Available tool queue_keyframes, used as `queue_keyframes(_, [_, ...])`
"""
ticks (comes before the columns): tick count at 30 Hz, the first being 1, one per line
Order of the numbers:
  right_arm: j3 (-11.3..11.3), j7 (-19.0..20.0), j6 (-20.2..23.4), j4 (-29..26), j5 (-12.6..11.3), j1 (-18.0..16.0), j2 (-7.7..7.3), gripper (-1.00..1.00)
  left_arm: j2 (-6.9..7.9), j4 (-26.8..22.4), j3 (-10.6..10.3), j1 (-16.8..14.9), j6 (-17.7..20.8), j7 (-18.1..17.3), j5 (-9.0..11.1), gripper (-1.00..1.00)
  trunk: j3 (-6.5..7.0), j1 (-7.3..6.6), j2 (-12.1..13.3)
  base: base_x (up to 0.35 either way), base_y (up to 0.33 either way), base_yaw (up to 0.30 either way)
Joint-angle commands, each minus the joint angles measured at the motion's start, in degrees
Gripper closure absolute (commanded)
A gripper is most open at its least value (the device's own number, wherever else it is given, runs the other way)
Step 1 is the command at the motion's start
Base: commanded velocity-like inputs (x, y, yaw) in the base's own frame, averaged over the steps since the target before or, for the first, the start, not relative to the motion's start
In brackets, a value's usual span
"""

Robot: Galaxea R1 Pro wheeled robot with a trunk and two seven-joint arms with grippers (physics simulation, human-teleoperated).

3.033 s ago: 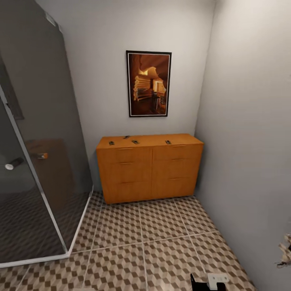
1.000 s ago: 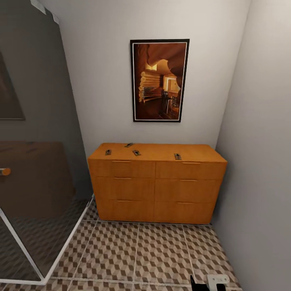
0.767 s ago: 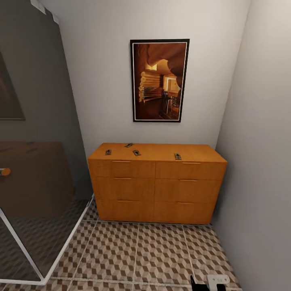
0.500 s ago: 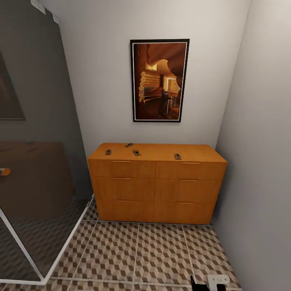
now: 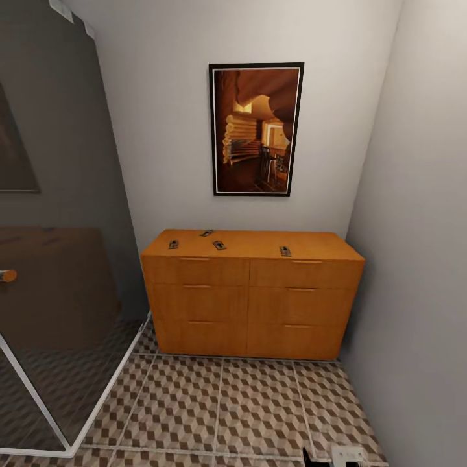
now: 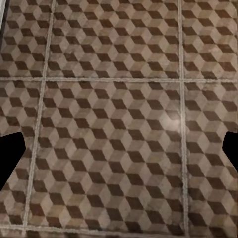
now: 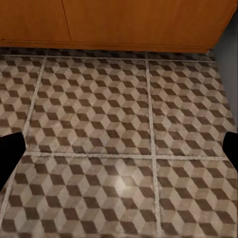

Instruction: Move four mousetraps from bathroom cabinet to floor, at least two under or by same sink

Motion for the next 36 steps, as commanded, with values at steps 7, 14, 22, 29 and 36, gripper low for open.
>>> queue_keyframes(7, [0.11, -0.17, -2.41, 2.30, 0.15, 2.25, 1.57, -1.00, 0.60, 2.11, -2.32, 2.30, -1.90, -2.07, -0.10, -1.00, -0.05, 0.00, -0.03, 0.000, 0.000, 0.000])
queue_keyframes(14, [0.03, -0.04, -4.65, 4.56, 0.39, 4.52, 1.96, -1.00, 0.60, 4.36, -3.13, 4.58, -4.14, -3.04, -0.08, -1.00, -0.05, 0.00, -0.03, 0.000, 0.000, 0.000])
queue_keyframes(22, [0.06, 0.02, -7.22, 7.15, 0.36, 6.00, 2.06, -1.00, 0.60, 6.93, -3.13, 5.00, -6.71, -3.04, -0.09, -1.00, -0.05, 0.00, -0.03, 0.000, 0.000, 0.000])
queue_keyframes(29, [0.16, 0.10, -9.47, 9.40, 0.29, 6.00, 2.07, -1.00, 0.60, 9.18, -3.13, 5.00, -8.96, -3.04, -0.11, -1.00, -0.05, 0.00, -0.03, 0.000, 0.000, 0.000])
queue_keyframes(36, [0.18, 0.24, -11.71, 11.65, 0.28, 6.00, 2.09, -1.00, 0.41, 11.43, -3.19, 5.00, -11.20, -3.11, 0.01, -1.00, -0.05, 0.00, -0.03, 0.000, 0.000, 0.000])
